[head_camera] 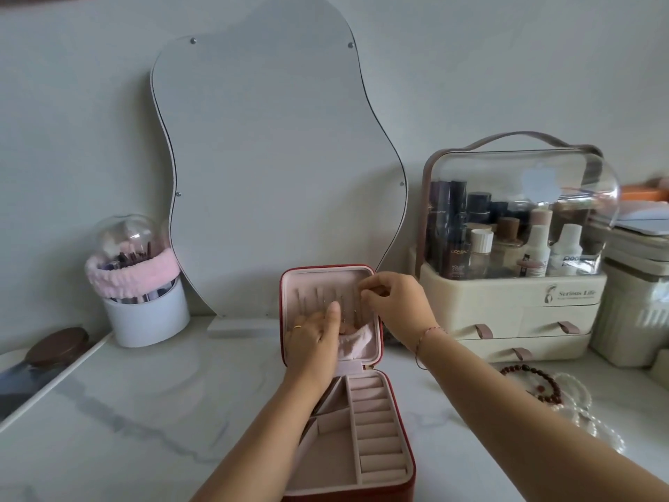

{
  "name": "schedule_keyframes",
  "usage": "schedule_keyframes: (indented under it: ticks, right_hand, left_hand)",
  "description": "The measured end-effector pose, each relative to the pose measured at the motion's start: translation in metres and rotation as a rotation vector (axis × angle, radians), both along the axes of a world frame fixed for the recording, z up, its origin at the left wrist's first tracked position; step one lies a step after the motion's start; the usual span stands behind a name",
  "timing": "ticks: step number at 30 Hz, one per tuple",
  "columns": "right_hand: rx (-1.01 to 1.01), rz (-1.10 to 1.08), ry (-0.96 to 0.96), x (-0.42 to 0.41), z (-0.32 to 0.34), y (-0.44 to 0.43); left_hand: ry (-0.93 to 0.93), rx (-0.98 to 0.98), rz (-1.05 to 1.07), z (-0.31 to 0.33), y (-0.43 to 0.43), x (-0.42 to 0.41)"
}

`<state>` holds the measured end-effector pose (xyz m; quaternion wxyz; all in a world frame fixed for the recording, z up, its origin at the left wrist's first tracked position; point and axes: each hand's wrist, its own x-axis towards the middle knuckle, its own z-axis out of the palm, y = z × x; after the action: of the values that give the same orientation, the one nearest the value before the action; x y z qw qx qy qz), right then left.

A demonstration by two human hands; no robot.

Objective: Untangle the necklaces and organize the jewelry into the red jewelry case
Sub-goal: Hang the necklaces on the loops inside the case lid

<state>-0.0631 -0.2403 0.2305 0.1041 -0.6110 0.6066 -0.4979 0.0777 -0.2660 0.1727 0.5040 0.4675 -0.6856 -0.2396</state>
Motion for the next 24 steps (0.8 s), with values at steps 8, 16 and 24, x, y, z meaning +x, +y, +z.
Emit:
schedule_keyframes:
  ticks: [8, 16, 24]
  right_hand:
    - [0.033, 0.016, -0.381, 0.003, -0.041, 0.025]
    - [0.228, 0.192, -0.551, 0.009, -0.065, 0.045]
    - [0.183, 0.208, -0.566, -0.004, -0.074, 0.072]
  left_hand:
    - [0.411, 0.038, 0.087, 0.002, 0.012, 0.052]
    - [0.570, 0.468, -0.187, -0.030, 0.031, 0.055]
    - [0.584, 0.512, -0.260, -0.038, 0.040, 0.035]
